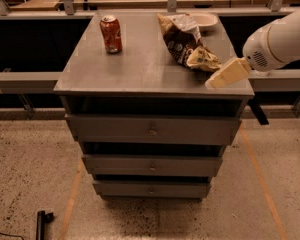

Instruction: Move brown chip bag near coke can

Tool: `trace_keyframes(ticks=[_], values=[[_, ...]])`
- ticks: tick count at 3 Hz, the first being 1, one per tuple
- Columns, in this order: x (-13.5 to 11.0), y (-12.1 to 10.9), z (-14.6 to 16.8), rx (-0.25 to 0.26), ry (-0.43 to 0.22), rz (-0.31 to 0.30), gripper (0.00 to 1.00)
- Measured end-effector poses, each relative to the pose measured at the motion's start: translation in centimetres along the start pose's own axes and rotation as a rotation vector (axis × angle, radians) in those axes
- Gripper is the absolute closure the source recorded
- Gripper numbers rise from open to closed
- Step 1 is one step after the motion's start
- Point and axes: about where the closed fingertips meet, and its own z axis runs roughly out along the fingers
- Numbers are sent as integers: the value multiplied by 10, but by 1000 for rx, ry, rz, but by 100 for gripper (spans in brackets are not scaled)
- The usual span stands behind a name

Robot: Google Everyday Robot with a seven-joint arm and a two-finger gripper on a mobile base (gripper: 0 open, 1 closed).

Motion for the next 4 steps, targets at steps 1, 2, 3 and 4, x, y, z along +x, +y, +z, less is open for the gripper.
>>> trace_keyframes(ticks=[1, 2, 3, 4], values=[[0, 0, 0, 0, -1, 1, 0], [-5, -2, 11, 23, 5, 26, 0], [-21, -5, 31, 40, -22, 71, 0], [-41, -5, 52, 38, -68, 95, 0]])
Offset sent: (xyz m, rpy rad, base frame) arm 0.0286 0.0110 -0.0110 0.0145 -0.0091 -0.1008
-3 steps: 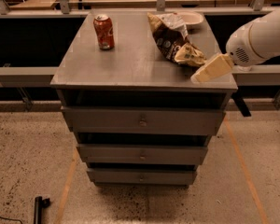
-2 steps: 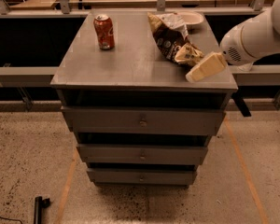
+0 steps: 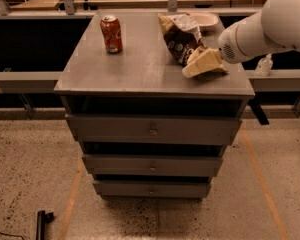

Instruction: Move brown chip bag near coke can

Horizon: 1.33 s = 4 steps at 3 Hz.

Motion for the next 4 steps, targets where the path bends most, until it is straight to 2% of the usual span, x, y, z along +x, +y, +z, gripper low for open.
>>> trace_keyframes(ticks=[1, 2, 4], values=[[-9, 1, 28, -5, -19, 7, 0], [-12, 4, 60, -24, -24, -1, 26], [-20, 14, 80, -62, -44, -53, 73]])
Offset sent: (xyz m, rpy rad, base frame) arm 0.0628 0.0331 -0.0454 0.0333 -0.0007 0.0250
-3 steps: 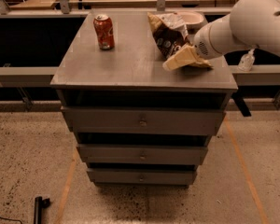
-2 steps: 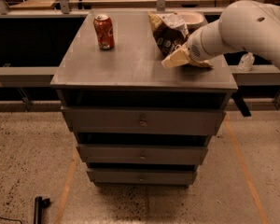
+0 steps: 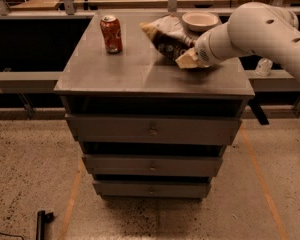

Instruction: Move brown chip bag near coke can

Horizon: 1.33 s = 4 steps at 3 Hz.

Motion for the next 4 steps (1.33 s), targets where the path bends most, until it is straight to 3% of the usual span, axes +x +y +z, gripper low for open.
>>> trace_keyframes(ticks=[1, 2, 3, 4], values=[[-9, 6, 0, -30, -33, -14, 96], [-25, 17, 1, -86, -86, 1, 100], [-43, 30, 6, -124, -122, 29, 100], [-57, 40, 20, -135, -136, 43, 82]])
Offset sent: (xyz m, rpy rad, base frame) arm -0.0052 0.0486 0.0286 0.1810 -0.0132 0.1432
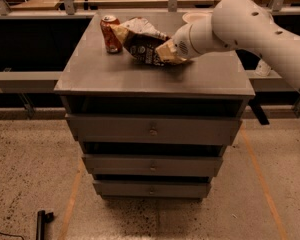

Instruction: Move brown chip bag near coke can

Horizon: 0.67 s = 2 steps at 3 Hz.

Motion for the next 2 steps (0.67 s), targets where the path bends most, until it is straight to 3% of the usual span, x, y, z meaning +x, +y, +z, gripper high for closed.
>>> trace_keyframes(ticks=[1, 2], values=[[-6, 4, 12, -8, 1, 4, 59], [-7, 2, 18, 4, 11, 12, 28]])
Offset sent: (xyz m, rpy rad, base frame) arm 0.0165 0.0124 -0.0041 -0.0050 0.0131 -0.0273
